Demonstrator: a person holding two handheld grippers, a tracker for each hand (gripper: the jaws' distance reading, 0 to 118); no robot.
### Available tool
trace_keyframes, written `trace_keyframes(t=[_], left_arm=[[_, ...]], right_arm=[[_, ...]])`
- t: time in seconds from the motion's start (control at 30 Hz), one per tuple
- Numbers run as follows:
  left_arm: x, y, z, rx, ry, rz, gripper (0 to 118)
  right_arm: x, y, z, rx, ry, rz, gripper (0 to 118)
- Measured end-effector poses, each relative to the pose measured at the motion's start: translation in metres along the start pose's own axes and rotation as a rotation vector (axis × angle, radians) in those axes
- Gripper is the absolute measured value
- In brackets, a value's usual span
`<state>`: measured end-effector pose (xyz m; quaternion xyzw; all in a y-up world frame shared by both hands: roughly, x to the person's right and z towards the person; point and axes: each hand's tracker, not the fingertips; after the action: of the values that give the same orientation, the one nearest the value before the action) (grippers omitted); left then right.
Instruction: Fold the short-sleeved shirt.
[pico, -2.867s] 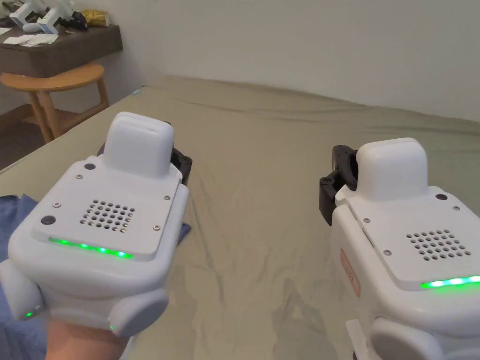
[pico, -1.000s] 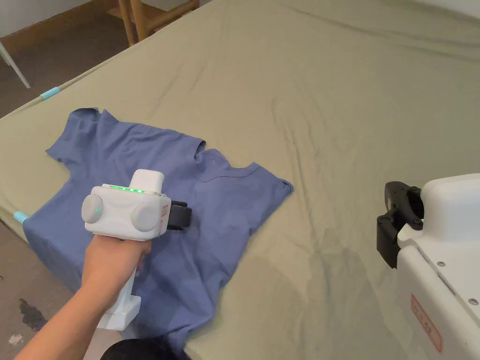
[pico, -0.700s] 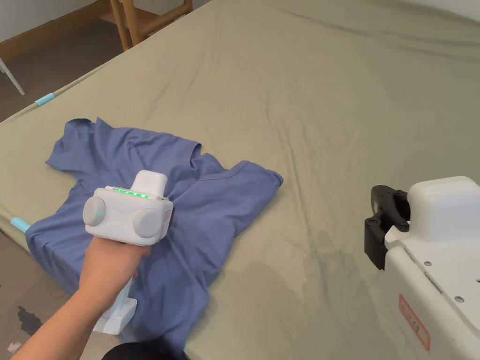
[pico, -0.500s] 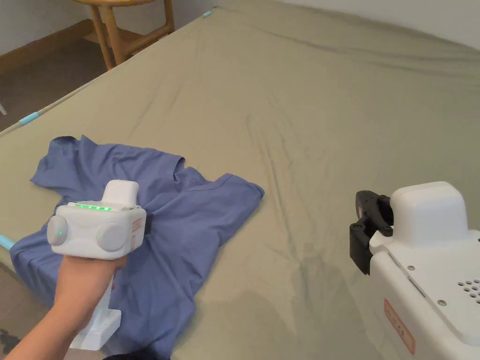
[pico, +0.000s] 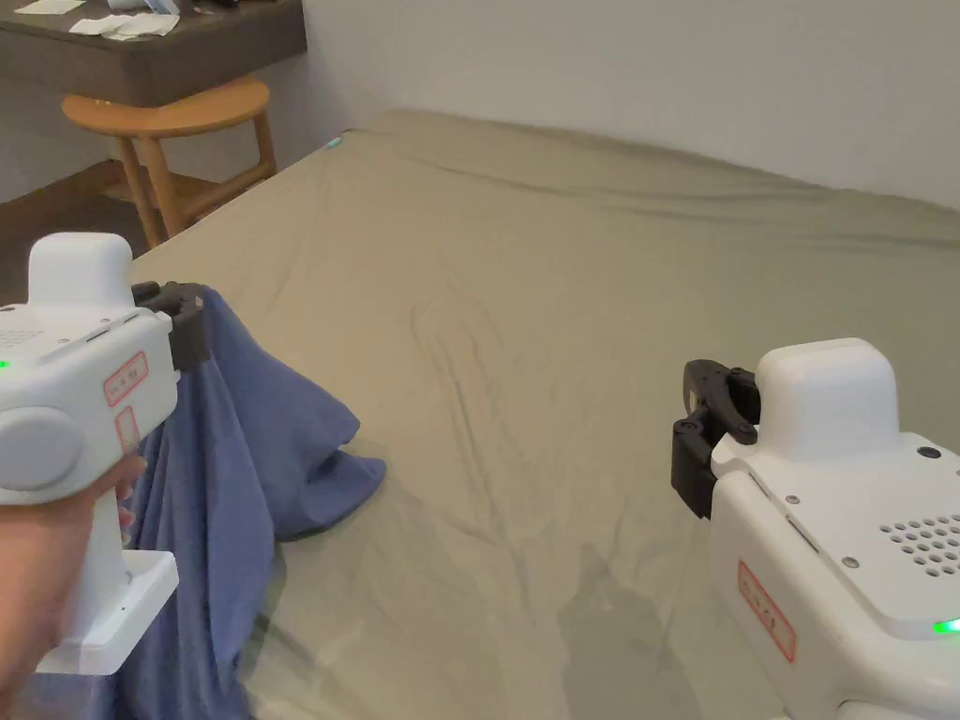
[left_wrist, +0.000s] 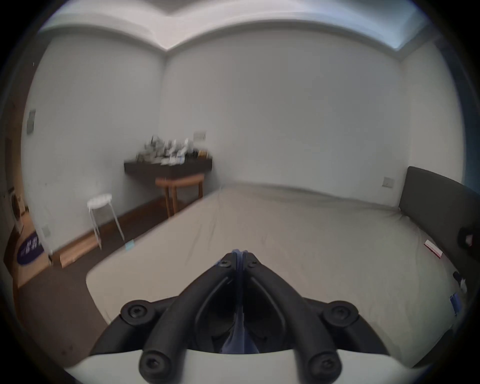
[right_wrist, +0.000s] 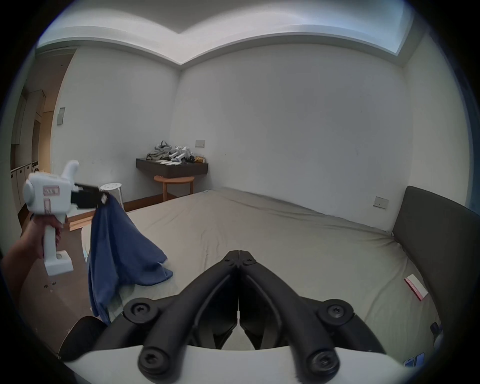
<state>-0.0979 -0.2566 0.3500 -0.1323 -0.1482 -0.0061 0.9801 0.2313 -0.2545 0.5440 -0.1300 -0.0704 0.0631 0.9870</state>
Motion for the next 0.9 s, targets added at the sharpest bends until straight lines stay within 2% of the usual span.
trace_keyframes(t=[0.27, 0.5, 0.73, 0.9], left_arm=[[0.068, 0.102, 0.063, 0.303, -0.032, -0.238, 0], [0.134, 0.163, 0.077, 0.447, -0.155, -0.324, 0], [0.217, 0.187, 0.060, 0.498, -0.308, -0.385, 0], [0.287, 0.167, 0.021, 0.449, -0.394, -0.461, 0]], right_arm=[[0.029, 0.009, 0.049, 0.094, -0.072, -0.041, 2], [0.068, 0.011, 0.089, 0.152, -0.187, -0.093, 2], [0.110, 0.002, 0.124, 0.157, -0.329, -0.093, 2], [0.137, -0.013, 0.139, 0.129, -0.402, -0.104, 2]])
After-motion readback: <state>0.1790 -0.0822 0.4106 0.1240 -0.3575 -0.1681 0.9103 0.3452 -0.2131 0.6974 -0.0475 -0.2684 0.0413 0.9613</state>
